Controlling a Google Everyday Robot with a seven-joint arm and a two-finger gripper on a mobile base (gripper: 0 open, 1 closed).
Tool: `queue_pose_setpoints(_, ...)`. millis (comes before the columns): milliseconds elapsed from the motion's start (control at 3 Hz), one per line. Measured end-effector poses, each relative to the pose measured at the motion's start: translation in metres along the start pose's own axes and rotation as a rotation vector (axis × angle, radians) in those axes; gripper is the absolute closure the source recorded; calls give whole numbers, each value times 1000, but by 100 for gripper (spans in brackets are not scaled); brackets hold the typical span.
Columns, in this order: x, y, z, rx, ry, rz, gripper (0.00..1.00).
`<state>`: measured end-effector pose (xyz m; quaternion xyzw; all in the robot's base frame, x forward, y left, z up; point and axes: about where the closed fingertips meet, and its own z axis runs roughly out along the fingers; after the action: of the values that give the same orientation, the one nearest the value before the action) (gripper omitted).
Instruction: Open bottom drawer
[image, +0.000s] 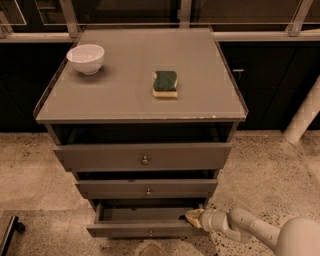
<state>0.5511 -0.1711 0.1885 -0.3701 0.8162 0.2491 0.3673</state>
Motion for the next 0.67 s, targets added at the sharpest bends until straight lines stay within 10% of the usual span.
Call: queue_pose_setpoints(667, -9, -14, 0, 38, -17, 0, 100)
